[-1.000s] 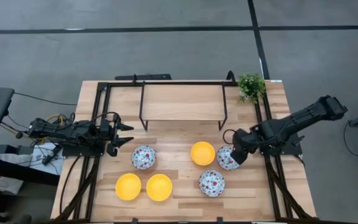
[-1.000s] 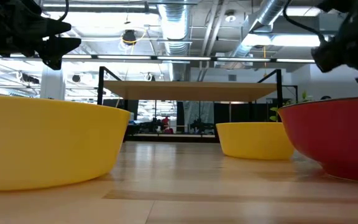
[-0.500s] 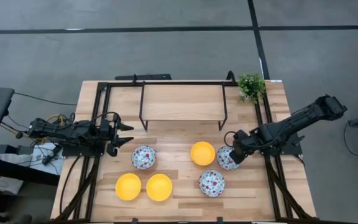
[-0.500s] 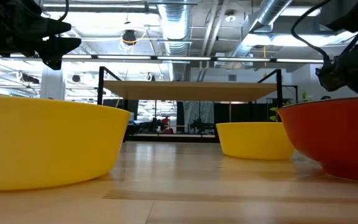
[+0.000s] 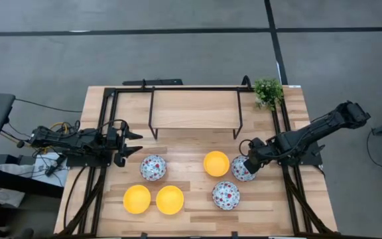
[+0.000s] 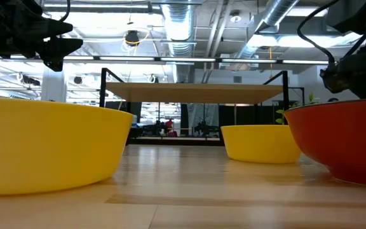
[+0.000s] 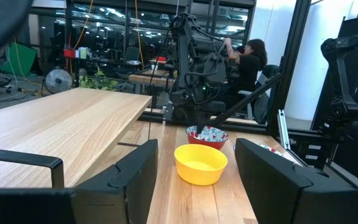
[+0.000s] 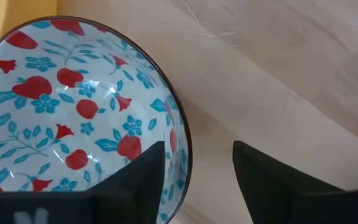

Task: Pick & Place Mini bowls
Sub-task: Put the top right red bowl on the shelf

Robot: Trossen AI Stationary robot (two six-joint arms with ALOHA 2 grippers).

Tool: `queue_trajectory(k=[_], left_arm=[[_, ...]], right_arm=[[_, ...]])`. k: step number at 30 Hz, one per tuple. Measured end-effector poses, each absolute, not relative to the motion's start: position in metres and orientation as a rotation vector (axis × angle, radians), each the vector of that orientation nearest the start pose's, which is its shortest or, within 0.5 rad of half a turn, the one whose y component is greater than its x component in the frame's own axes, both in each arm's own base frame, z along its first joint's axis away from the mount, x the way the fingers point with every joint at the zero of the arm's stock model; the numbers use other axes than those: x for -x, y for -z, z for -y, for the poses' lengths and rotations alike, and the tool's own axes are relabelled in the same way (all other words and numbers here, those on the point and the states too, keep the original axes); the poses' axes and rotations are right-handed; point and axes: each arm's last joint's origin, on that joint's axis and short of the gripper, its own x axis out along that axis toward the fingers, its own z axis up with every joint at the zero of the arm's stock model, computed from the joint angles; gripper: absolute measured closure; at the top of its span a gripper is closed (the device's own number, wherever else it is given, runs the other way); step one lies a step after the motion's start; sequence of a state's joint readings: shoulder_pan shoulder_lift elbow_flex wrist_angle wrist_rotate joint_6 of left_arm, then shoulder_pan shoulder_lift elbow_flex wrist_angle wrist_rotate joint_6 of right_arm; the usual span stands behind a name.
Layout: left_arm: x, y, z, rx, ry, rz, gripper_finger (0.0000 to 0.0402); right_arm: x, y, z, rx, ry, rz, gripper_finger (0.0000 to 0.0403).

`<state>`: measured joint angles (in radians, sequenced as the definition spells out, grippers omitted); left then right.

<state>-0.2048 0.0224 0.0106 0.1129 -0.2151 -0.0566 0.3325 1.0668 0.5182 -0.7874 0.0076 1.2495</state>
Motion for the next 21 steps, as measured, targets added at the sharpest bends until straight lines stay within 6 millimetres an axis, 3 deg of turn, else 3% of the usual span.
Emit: queue_trajectory(k=[21], left_arm=[[-0.0965, -0.1763, 0.0138, 0.078, -0.007, 0.099, 0.0188]], right_arm=[[-0.149, -0.1646, -0.0494, -0.812, 0.604, -1.211, 0.0356]])
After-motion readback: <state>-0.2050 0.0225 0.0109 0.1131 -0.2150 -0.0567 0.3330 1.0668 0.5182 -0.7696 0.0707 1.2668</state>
